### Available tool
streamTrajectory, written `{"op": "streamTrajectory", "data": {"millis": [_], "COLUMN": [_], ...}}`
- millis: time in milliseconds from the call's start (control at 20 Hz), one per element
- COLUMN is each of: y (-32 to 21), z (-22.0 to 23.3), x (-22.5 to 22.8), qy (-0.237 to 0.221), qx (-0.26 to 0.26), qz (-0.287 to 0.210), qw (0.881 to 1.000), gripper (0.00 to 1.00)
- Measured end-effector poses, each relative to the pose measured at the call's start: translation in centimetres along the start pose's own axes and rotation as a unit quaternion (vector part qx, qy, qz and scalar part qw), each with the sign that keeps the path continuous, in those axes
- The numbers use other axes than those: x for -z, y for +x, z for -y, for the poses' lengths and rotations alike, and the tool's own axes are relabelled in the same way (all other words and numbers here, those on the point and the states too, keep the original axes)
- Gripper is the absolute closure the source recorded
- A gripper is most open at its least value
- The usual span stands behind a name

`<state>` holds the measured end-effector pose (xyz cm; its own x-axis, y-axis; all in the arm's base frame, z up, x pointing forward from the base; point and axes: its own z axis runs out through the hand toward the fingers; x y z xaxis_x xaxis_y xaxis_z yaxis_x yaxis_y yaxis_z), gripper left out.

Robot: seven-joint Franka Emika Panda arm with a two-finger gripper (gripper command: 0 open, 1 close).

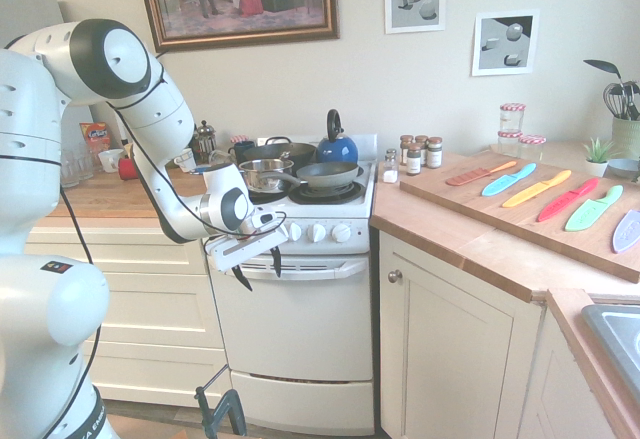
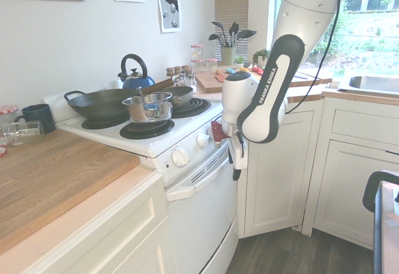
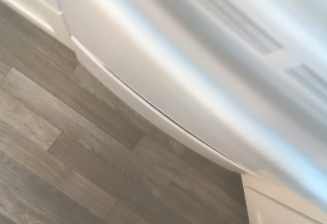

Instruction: Open the oven

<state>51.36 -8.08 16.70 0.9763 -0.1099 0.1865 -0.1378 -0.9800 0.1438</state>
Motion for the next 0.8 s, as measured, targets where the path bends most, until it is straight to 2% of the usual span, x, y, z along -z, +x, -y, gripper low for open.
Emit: {"op": "streamTrajectory", "data": {"millis": [150, 450, 800], "y": [-0.5, -1.6, 1.1], "z": [1.7, 7.9, 6.5], "x": [0.2, 3.6, -0.1], "qy": [0.014, 0.037, 0.005], "qx": [0.018, 0.062, 0.049], "qz": [-0.022, -0.049, -0.064], "qw": [1.000, 0.996, 0.997], "gripper": [0.00, 0.00, 0.00]}}
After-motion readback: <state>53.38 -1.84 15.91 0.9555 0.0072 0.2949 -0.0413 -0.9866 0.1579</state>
